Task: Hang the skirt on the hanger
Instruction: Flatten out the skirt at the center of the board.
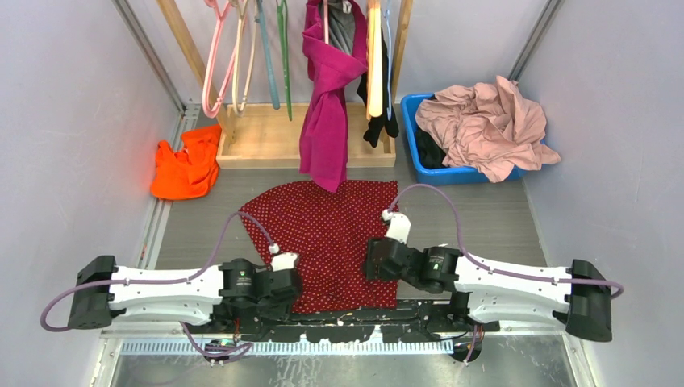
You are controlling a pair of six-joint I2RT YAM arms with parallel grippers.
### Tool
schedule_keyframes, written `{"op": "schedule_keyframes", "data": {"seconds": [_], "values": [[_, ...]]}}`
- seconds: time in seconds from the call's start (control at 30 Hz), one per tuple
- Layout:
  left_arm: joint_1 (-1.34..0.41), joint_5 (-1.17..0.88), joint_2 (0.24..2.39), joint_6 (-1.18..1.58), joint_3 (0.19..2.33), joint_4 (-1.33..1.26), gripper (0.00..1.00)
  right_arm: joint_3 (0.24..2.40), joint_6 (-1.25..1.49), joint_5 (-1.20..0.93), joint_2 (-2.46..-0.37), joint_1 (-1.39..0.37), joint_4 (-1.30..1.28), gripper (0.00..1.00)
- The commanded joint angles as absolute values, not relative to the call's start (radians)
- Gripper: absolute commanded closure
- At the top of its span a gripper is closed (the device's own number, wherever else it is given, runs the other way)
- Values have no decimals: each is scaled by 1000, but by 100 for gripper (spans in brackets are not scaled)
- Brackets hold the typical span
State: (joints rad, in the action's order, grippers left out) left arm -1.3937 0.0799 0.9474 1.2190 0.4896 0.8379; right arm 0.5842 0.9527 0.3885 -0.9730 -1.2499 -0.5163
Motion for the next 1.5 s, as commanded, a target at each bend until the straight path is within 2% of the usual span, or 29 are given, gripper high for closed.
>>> {"op": "schedule_keyframes", "data": {"seconds": [0.0, 0.13, 0.3, 0.53, 0.6, 0.83, 0.9, 1.2, 1.37, 1.47], "values": [[-1415, 163, 884, 1235, 643, 935, 66, 547, 1061, 431, -899, -1169, -586, 36], [-1415, 206, 817, 1241, 698, 1033, 64, 524, 1128, 487, -852, -1150, -659, 33], [-1401, 268, 722, 1292, 644, 1105, 57, 456, 1231, 505, -835, -1135, -648, 33], [-1322, 202, 719, 1276, 521, 1002, 55, 375, 1253, 459, -894, -1060, -502, 30], [-1309, 199, 735, 1270, 507, 983, 55, 352, 1246, 436, -914, -1038, -443, 36], [-1279, 191, 749, 1232, 521, 966, 55, 336, 1133, 326, -1011, -861, -275, 80], [-1273, 197, 732, 1224, 531, 986, 54, 347, 1092, 262, -1040, -795, -249, 85], [-1261, 218, 653, 1219, 548, 1053, 55, 414, 940, 151, -1096, -494, -235, 87], [-1255, 224, 664, 1210, 559, 1049, 55, 443, 886, 100, -1125, -395, -228, 78], [-1244, 238, 684, 1194, 582, 1047, 55, 457, 847, 68, -1124, -330, -234, 78]]}}
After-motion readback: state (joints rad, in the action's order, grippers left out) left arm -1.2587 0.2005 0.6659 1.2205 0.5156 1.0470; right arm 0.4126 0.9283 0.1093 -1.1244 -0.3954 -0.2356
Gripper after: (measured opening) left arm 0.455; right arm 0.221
